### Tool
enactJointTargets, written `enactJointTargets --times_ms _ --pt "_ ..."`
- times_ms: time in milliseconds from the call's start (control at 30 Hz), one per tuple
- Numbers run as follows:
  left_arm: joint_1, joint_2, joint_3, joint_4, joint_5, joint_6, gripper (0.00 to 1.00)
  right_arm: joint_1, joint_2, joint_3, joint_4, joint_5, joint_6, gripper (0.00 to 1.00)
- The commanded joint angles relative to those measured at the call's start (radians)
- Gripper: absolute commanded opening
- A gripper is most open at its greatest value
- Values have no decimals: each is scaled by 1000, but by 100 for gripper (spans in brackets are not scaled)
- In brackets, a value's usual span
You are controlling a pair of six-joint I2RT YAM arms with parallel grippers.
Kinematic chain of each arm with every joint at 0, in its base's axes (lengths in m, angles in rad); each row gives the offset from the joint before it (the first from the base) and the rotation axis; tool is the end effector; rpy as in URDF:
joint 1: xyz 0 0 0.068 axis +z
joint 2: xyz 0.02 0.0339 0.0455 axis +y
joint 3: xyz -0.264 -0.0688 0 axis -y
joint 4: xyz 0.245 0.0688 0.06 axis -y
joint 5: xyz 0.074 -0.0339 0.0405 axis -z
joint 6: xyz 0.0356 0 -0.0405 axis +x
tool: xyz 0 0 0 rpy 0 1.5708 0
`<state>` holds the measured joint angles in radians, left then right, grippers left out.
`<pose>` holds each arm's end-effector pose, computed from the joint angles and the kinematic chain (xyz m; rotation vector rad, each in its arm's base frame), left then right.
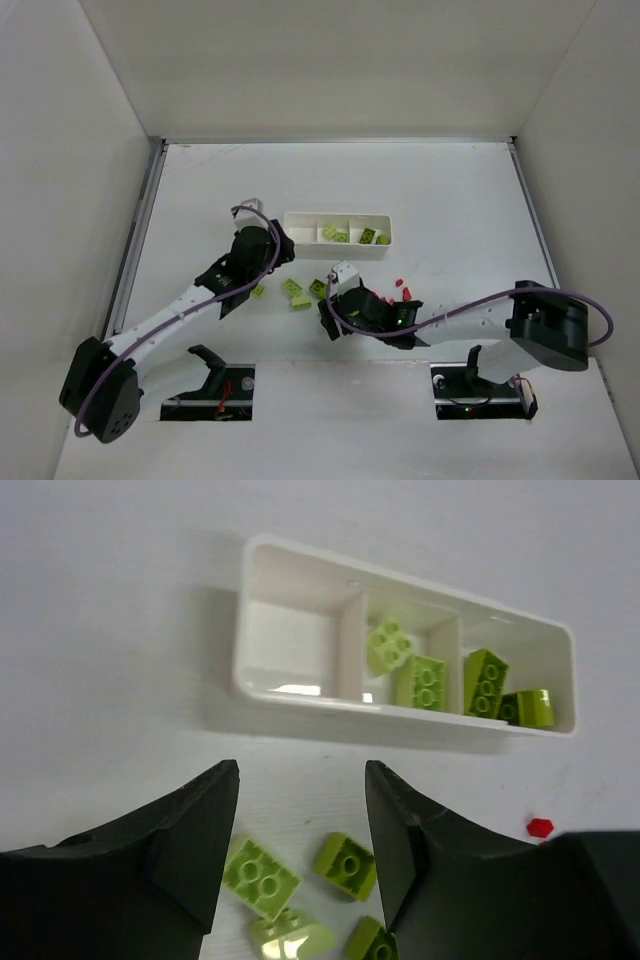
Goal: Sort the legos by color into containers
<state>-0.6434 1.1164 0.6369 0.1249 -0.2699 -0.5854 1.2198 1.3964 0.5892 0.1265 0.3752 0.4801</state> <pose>0.2063 -0.1428 0.2533 -0.1273 1.9491 -0.5646 0.1052 0.2492 0.1706 -0.6199 2.1594 0.5214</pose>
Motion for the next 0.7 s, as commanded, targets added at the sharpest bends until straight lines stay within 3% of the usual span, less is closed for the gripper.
enactJointTargets --times_ms 0,233,400,467,667 --pt "107 -215 -135 -215 -61 -63 51 27 132 115 36 -41 -52 77" --pt "189 -288 -207 -303 -20 -83 53 19 196 146 50 -27 -52 70" --pt "181 -265 -232 -283 -20 -99 56 -13 228 170 38 -9 -34 40" --pt "181 -257 -244 -259 -15 -103 57 -12 189 163 24 23 -26 33" --pt "170 -207 -256 -199 -8 -103 60 -73 -31 90 7 47 -41 32"
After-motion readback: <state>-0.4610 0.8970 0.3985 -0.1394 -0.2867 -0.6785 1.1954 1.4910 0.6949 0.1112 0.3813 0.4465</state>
